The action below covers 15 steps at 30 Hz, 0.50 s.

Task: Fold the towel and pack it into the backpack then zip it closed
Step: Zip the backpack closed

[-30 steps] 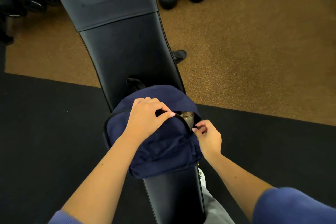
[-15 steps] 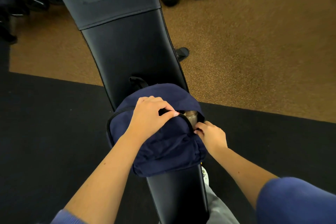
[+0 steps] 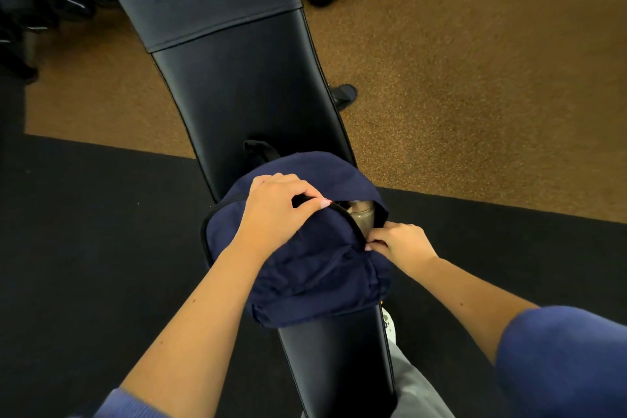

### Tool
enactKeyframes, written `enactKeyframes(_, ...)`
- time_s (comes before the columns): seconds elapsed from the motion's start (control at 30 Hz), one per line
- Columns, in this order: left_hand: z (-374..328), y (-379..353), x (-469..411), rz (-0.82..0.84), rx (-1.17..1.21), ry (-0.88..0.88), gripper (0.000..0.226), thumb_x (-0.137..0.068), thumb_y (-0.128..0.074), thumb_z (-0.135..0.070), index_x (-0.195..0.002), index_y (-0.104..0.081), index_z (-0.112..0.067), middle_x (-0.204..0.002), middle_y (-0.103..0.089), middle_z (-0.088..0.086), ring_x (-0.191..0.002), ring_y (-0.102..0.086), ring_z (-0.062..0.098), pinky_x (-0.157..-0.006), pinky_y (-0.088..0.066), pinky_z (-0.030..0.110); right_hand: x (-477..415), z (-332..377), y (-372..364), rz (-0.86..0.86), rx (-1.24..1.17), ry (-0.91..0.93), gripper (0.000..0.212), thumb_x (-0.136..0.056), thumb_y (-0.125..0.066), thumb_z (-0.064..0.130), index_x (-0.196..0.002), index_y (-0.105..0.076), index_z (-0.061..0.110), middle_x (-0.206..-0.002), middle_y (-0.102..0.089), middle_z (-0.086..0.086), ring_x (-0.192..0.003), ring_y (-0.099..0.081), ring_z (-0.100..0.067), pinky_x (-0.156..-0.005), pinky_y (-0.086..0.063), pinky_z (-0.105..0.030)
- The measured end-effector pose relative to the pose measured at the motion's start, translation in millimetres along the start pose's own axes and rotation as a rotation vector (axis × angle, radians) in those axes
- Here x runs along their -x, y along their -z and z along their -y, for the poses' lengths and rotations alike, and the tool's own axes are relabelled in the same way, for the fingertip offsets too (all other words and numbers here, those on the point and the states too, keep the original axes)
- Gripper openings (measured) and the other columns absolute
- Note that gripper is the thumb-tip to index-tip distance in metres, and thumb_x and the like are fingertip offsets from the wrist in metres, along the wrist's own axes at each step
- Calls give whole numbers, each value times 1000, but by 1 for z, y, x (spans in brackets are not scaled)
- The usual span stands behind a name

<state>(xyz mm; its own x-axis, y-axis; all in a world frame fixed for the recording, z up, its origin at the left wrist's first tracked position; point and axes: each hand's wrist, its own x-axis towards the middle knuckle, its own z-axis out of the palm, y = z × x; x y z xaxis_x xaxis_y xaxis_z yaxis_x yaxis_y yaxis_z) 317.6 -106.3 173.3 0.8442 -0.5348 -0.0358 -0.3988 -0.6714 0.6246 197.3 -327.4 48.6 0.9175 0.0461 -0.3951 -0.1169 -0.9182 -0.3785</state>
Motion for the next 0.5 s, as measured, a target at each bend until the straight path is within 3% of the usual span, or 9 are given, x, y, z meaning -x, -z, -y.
enactKeyframes(0.1,4,0,-2,-19,11,21,25,-82,-58,-58,-81,-75,-40,-78,-68,-20,-78,-60,5,-86,-48,46,6,0,-6,-123,-30,7,21,-88,-62,45,-92,-71,26,-90,-69,2,-80,-69,-26,-63,-51,-35)
enactKeyframes(0.27,7,-1,-6,-26,9,33,16,-83,-63,-53,-80,-74,-42,-78,-68,-21,-79,-60,5,-85,-48,45,5,-1,-12,-288,-10,91,32,-86,-45,47,-80,-68,26,-76,-67,3,-54,-66,-24,-41,-47,-31)
enactKeyframes(0.5,3,2,-9,15,45,110,8,-86,-71,-41,-78,-73,-38,-83,-68,-16,-87,-61,4,-84,-48,31,9,-5,-3,-244,-231,68,5,-88,-68,25,-83,-68,25,-98,-58,2,-70,-64,-20,-57,-52,-37)
